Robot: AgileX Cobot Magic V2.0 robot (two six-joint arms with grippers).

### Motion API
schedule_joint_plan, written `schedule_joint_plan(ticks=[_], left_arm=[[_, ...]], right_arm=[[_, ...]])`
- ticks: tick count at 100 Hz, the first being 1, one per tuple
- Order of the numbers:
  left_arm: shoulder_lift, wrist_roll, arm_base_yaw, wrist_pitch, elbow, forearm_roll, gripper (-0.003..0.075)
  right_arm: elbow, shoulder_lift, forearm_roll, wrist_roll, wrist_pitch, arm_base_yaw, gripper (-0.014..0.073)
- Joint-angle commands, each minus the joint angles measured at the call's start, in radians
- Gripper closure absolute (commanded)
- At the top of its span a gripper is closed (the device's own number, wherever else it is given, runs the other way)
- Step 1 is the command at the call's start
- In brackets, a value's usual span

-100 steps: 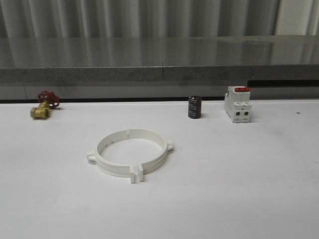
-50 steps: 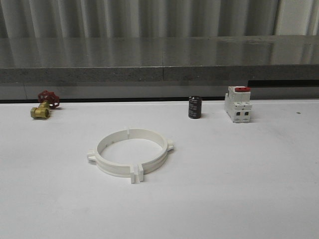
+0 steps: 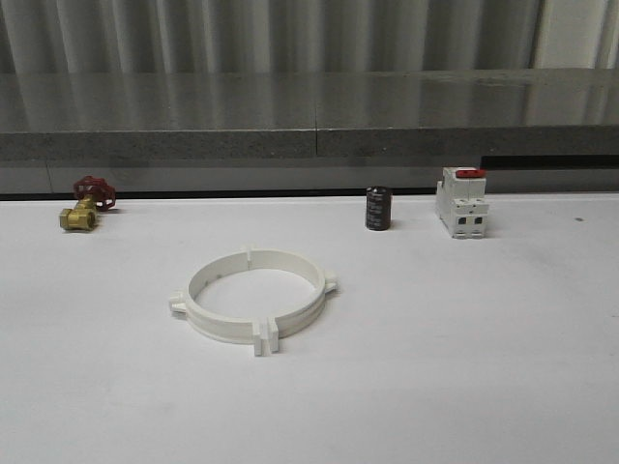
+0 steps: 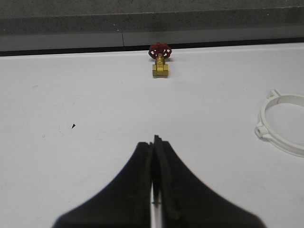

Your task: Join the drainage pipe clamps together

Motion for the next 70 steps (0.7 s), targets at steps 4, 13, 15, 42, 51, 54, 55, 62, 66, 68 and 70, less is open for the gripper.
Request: schedule_joint_plan(ticks=[4, 13, 15, 42, 51, 54, 55, 62, 66, 68, 70], left_arm=[[0.010, -0.001, 0.004, -0.073, -0.029, -0.002, 0.0741], [0.010, -0.001, 0.004, -0.073, -0.029, -0.002, 0.0741], [0.010, -0.001, 0.004, -0.073, -0.029, -0.002, 0.0741], [-0.040, -0.001, -0.028, -0.099, -0.002, 0.054, 0.0741], [-0.075, -0.001, -0.026, -0.194, 0.060, 0.072, 0.0741], [-0.093, -0.001, -0.021, -0.226, 0.084, 0.072, 0.0741], [-0.097, -0.001, -0.019, -0.241, 0.090, 0.072, 0.0741], [-0.135, -0.001, -0.011, -0.315, 0.160, 0.065, 0.0741], [-0.158, -0.001, -0.006, -0.353, 0.204, 0.057, 0.0741], [-0.171, -0.001, -0.004, -0.366, 0.225, 0.054, 0.0741], [-0.184, -0.001, -0.002, -0.383, 0.246, 0.049, 0.0741]], right_arm=[[-0.016, -0.020, -0.012, -0.009, -0.073, -0.002, 0.0659], [-0.016, -0.020, -0.012, -0.009, -0.073, -0.002, 0.0659], [-0.016, -0.020, -0.012, -0.009, -0.073, -0.002, 0.0659], [-0.016, -0.020, -0.012, -0.009, -0.073, -0.002, 0.0659], [-0.016, -0.020, -0.012, -0.009, -0.073, -0.002, 0.0659], [-0.016, -0.020, -0.012, -0.009, -0.073, -0.002, 0.0659], [-0.016, -0.020, -0.012, -0.009, -0.073, -0.002, 0.0659], [-0.016, -0.020, -0.012, -0.009, -0.073, -0.002, 0.0659], [-0.016, -0.020, -0.012, -0.009, -0.073, -0.002, 0.0659], [-0.016, -0.020, -0.012, -0.009, -0.073, -0.002, 0.0659], [-0.016, -0.020, -0.012, -0.009, -0.073, -0.002, 0.0659]])
